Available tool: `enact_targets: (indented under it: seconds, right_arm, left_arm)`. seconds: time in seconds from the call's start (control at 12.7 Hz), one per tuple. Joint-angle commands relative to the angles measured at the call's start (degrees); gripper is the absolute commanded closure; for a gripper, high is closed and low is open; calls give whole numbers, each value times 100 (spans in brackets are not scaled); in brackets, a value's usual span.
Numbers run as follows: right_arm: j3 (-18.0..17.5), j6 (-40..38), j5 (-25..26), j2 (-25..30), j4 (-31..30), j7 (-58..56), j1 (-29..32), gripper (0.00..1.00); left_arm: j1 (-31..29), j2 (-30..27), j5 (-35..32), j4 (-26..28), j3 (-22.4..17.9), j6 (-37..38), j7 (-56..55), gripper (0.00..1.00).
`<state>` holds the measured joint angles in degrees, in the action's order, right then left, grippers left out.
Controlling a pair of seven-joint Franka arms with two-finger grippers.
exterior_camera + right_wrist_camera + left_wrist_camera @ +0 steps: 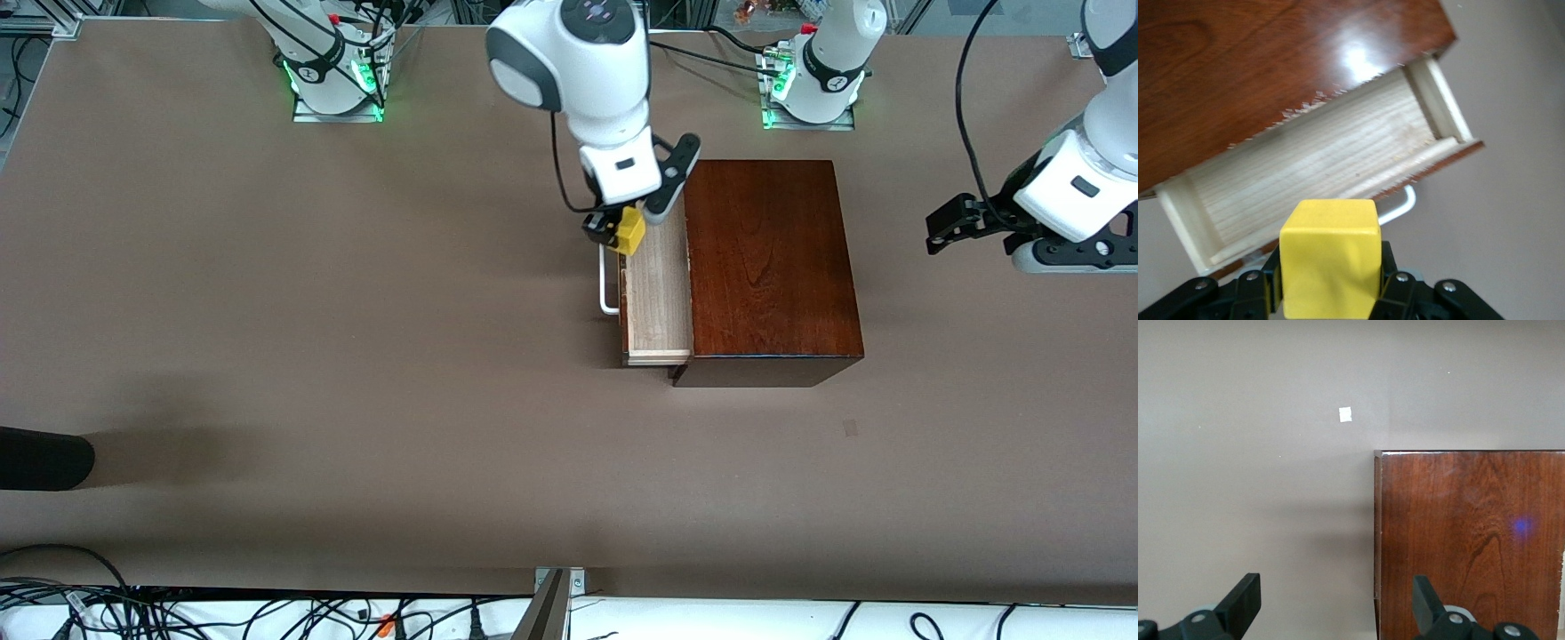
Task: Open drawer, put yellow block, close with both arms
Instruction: 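Lower the yellow cube into the open drawer with the right gripper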
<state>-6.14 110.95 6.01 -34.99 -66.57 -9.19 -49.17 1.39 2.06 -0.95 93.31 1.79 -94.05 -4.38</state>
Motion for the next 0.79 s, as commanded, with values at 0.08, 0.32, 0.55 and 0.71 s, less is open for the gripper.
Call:
enact_targets:
  seconds: [0.08,0.32,0.55,0.71]
  right_arm:
    - [70,74,365,-428,302,-30,-374,56]
    - [87,234,514,-842,478,-13,-479,56]
    - [87,251,621,-948,478,-13,-550,56]
    - [87,374,761,-1009,478,-48,-550,56]
  left_arm:
    - [-86,-110,87,30,120,89,166,0]
    - [-86,-110,78,29,103,89,166,0]
    - [-86,-110,69,21,120,89,166,0]
    - [-86,-110,69,21,120,89,174,0]
